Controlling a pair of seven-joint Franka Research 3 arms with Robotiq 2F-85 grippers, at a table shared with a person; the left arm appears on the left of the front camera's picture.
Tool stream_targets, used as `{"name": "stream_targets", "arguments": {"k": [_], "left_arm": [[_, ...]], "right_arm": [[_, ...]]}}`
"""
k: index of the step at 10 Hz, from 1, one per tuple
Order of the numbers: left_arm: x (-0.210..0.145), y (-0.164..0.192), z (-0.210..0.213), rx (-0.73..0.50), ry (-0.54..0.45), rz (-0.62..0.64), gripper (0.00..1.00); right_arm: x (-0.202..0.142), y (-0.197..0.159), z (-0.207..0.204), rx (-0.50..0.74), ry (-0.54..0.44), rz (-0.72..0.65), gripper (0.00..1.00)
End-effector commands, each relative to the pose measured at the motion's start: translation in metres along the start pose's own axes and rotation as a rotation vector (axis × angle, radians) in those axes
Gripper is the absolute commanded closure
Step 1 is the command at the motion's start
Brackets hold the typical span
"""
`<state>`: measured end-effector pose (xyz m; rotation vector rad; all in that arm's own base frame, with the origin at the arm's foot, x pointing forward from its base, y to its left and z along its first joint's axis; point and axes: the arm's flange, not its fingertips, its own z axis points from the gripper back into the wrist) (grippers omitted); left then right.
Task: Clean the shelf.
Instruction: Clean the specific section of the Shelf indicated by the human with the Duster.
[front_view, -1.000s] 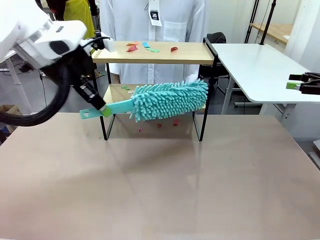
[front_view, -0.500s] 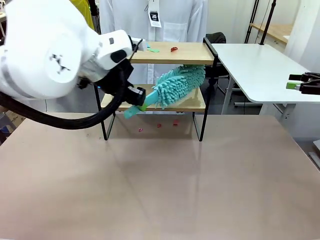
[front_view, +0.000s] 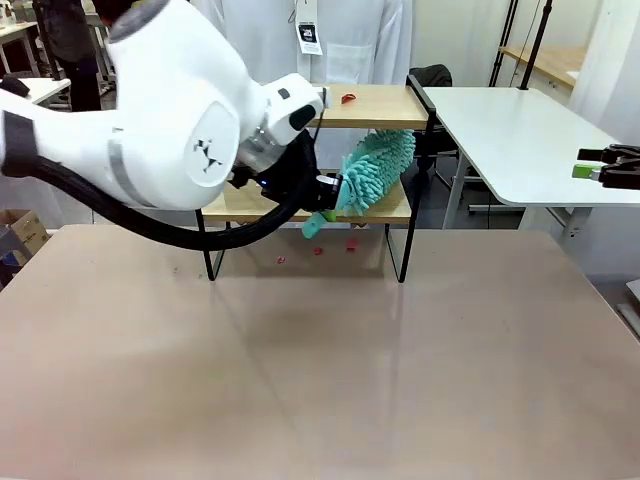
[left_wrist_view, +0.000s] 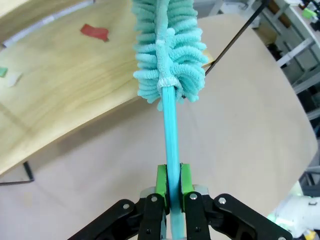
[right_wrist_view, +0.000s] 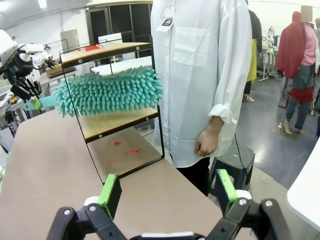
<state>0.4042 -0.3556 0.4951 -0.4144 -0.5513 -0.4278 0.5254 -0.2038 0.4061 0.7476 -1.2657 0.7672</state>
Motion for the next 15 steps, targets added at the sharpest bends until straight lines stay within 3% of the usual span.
{"name": "stream_targets", "arguments": {"k": [1,6,9,11,15], "left_arm": [[0.012,-0.021,-0.009,0.072,0.017,0.044,0.87],[0.012,-0.023,-0.037,0.119,0.062,0.106,0.87],[0.001,-0.012,-0.032,0.098,0.068,0.076,0.87],[-0.003,-0.004,-0.020,0.193,0.131,0.080,0.87],[-0.009,0.015,-0.001,0.300,0.136,0.183,0.87]], "right_arm": [[0.003,0.001,-0.002,0.001,0.001,0.006,0.00],[0.003,0.001,-0.002,0.001,0.001,0.006,0.00],[0.003,0.001,-0.002,0.001,0.001,0.006,0.00],[0.003,0.001,-0.002,0.001,0.001,0.006,0.00],[0.003,0.001,-0.002,0.001,0.001,0.006,0.00]]}}
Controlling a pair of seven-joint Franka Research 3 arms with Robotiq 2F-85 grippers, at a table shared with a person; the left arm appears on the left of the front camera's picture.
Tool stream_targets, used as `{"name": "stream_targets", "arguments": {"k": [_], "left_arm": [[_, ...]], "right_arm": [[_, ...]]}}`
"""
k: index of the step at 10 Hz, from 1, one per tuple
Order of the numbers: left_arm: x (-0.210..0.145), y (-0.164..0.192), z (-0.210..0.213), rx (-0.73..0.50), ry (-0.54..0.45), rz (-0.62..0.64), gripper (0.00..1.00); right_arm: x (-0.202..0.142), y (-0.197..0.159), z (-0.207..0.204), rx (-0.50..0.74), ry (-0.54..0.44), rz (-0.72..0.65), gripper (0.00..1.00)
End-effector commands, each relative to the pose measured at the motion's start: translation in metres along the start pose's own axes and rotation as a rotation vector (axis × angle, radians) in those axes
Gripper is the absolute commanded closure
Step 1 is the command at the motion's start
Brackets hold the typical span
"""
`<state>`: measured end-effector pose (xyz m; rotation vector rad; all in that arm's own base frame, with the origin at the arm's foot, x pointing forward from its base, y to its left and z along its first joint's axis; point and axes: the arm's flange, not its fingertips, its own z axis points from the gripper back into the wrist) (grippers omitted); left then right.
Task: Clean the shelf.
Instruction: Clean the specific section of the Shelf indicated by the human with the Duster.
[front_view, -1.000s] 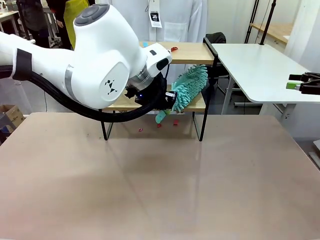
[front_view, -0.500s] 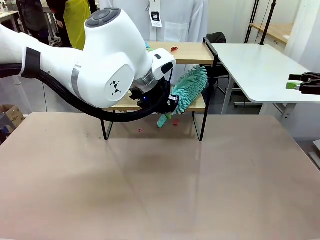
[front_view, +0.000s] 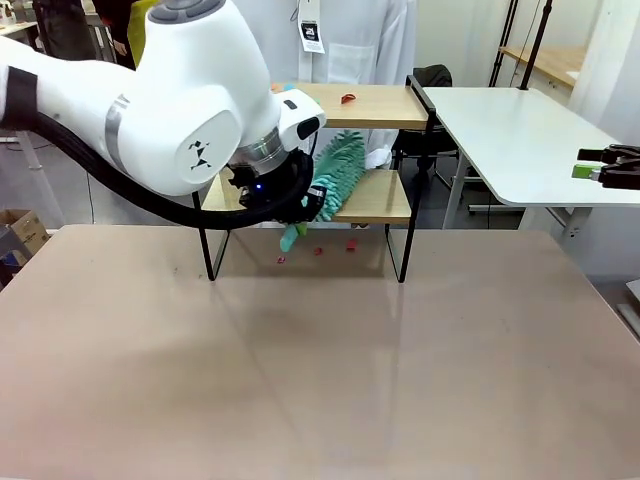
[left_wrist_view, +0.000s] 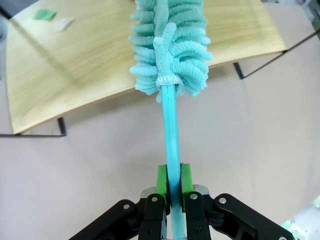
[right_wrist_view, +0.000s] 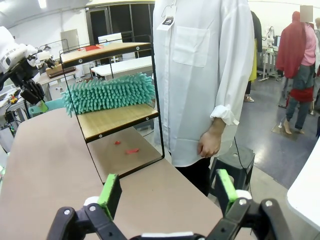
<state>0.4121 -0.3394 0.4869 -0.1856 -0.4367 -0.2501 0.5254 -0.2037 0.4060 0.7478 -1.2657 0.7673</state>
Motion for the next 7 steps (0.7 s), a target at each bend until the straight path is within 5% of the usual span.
{"name": "stream_targets", "arguments": {"k": [1,7], "left_arm": [[-0.007,0.005,0.004,0.090,0.038,0.075,0.87],[-0.042,0.050,0.039,0.525,0.126,0.212,0.87]], "right_arm": [[0.003,0.001,-0.002,0.001,0.001,0.006,0.00],[0.003,0.001,-0.002,0.001,0.001,0.006,0.00]]}}
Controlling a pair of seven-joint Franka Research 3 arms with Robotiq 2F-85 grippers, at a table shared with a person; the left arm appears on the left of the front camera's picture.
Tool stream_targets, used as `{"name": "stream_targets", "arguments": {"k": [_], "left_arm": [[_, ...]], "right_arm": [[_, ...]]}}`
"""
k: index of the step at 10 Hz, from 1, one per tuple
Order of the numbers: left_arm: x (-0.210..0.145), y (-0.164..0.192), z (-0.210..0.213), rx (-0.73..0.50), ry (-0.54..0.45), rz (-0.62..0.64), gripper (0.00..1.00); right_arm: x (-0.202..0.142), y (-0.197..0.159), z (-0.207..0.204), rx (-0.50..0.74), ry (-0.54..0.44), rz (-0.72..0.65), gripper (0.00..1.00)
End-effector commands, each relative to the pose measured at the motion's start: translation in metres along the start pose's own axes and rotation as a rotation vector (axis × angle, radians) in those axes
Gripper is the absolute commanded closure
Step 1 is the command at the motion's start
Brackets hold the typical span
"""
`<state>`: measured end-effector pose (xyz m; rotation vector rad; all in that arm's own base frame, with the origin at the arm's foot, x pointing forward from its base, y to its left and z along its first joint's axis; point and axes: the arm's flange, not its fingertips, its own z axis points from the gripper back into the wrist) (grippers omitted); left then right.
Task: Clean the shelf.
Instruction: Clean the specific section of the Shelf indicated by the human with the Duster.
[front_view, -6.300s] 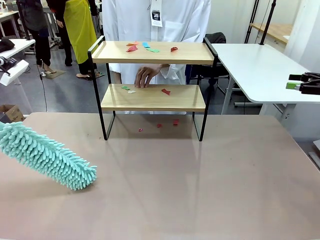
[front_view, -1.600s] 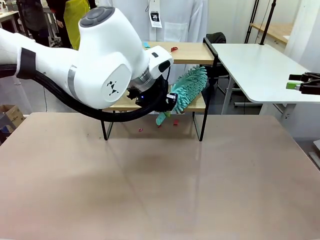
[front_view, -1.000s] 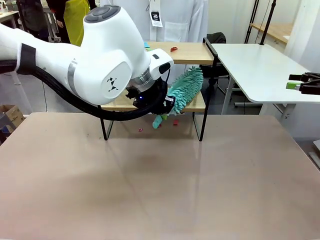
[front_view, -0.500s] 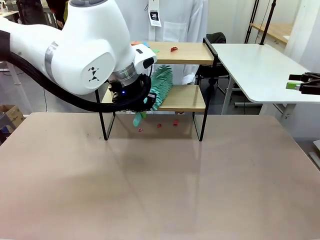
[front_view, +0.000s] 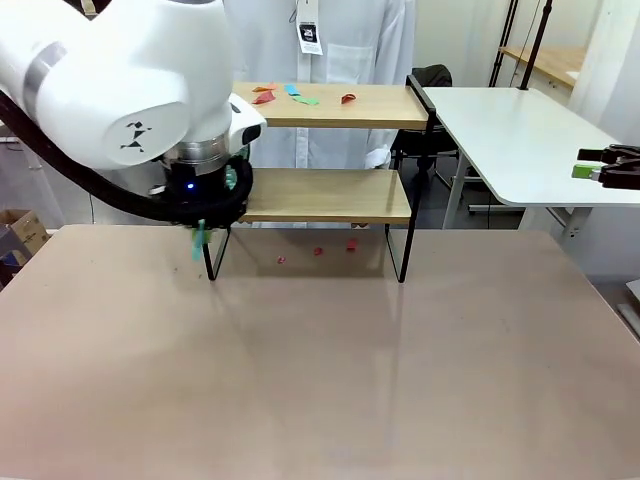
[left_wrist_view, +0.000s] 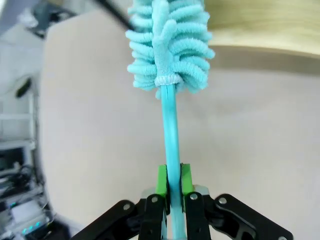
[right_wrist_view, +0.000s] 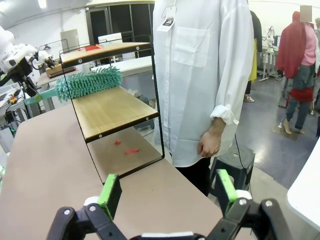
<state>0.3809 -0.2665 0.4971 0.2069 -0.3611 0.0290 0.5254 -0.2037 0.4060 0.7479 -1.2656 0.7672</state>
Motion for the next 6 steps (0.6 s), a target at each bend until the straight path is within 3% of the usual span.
{"name": "stream_targets", "arguments": {"k": [1,2,4,5,6], "left_arm": [[-0.009,-0.006,0.004,0.185,0.008,0.028,0.87],[-0.013,-0.011,0.008,0.235,-0.043,0.010,0.87],[-0.022,-0.023,0.020,0.100,-0.141,-0.116,0.87],[-0.019,-0.014,0.010,0.152,-0.053,-0.046,0.87],[-0.019,-0.014,0.010,0.152,-0.053,-0.046,0.87]], "right_arm": [[0.003,0.001,-0.002,0.001,0.001,0.006,0.00],[0.003,0.001,-0.002,0.001,0.001,0.006,0.00],[0.003,0.001,-0.002,0.001,0.001,0.006,0.00],[0.003,0.001,-0.002,0.001,0.001,0.006,0.00],[0.003,0.001,-0.002,0.001,0.001,0.006,0.00]]}}
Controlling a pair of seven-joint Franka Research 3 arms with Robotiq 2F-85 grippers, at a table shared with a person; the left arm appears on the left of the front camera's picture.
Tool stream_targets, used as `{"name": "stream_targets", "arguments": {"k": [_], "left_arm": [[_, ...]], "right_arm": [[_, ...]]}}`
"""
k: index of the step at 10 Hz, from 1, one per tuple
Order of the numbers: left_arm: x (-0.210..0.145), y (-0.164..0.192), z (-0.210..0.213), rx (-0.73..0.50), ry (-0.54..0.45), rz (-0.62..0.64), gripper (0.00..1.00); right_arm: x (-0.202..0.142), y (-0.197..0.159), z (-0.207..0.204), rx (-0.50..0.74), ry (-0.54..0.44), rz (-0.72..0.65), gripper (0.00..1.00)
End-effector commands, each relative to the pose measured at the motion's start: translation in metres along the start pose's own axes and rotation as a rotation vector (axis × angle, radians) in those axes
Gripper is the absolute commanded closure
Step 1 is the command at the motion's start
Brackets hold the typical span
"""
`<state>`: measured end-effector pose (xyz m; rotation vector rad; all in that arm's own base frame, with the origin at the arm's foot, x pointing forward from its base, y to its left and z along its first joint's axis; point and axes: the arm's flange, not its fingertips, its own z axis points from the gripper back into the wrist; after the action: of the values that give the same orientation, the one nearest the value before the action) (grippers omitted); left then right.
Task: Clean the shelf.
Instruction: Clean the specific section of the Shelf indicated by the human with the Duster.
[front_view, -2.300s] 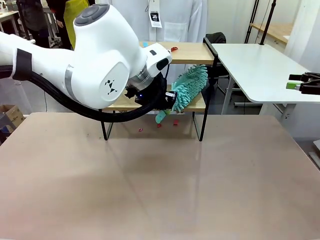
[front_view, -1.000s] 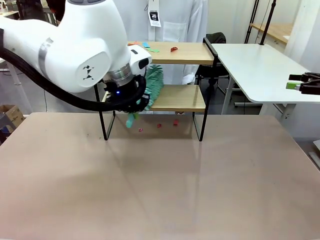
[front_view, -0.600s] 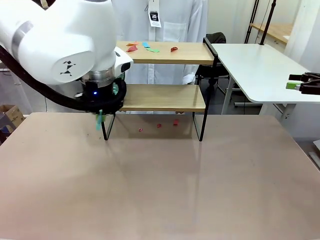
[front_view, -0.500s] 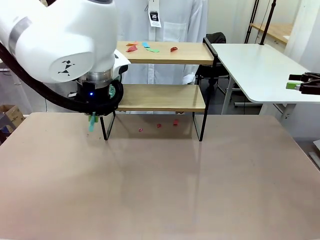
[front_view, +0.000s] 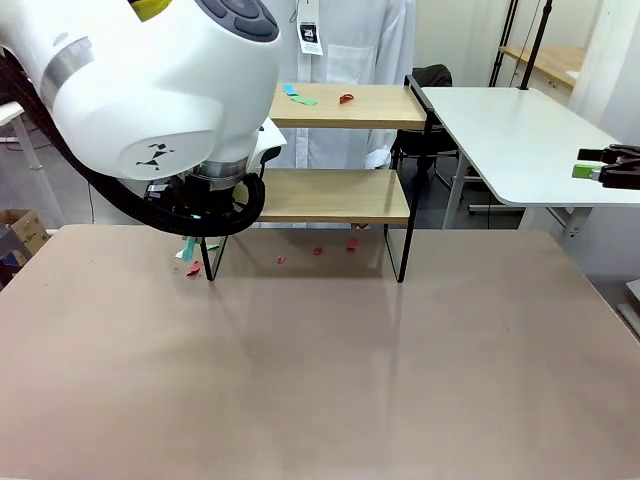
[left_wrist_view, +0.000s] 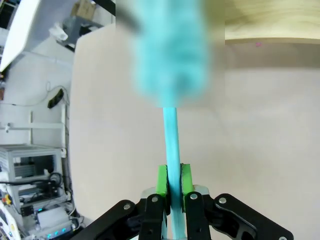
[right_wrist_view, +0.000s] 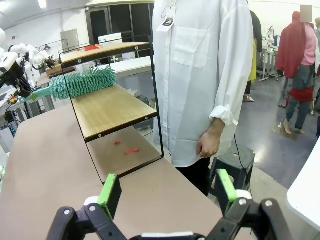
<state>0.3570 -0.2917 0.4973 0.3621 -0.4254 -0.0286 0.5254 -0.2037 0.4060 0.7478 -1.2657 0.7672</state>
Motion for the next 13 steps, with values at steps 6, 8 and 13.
{"name": "stream_targets", "arguments": {"k": [6,8,13], "left_arm": [[-0.017,0.038,0.024,-0.285,-0.169,-0.339,0.87],[-0.021,0.064,0.025,-0.416,-0.155,-0.522,0.87],[-0.021,0.124,0.020,-0.754,-0.161,-0.790,0.87]], "right_arm": [[0.003,0.001,-0.002,0.001,0.001,0.006,0.00],[0.003,0.001,-0.002,0.001,0.001,0.006,0.00],[0.003,0.001,-0.002,0.001,0.001,0.006,0.00]]}}
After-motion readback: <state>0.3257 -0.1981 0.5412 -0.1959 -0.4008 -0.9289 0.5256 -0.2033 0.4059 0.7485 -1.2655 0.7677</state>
